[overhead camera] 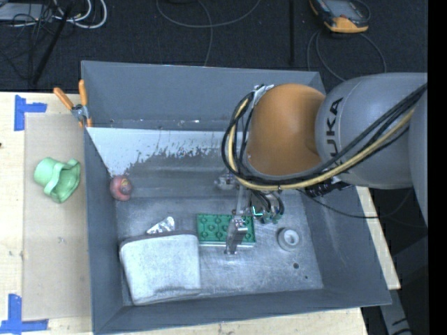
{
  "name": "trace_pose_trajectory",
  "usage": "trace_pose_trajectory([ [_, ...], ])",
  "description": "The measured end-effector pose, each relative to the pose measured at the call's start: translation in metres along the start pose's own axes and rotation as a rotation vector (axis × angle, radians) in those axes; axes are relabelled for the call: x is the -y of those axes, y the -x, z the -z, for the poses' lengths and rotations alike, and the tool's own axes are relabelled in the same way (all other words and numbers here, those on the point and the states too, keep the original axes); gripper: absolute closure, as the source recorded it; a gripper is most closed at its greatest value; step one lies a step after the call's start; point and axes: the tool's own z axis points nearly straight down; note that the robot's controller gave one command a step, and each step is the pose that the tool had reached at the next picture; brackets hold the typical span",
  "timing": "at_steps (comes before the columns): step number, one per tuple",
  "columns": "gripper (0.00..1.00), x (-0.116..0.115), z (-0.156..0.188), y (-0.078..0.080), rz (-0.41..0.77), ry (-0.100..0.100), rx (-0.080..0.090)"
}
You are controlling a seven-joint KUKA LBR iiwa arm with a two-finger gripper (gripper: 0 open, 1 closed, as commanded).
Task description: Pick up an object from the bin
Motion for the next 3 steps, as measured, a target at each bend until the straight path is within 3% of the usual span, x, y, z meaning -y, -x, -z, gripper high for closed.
trace_pose_trajectory([
  [1,0.00,0.0344,-0.0945,0.0182,-0.080,0.002,0.012],
  [3,0.00,0.0331,-0.0913,0.0207,-0.082,0.002,0.011],
])
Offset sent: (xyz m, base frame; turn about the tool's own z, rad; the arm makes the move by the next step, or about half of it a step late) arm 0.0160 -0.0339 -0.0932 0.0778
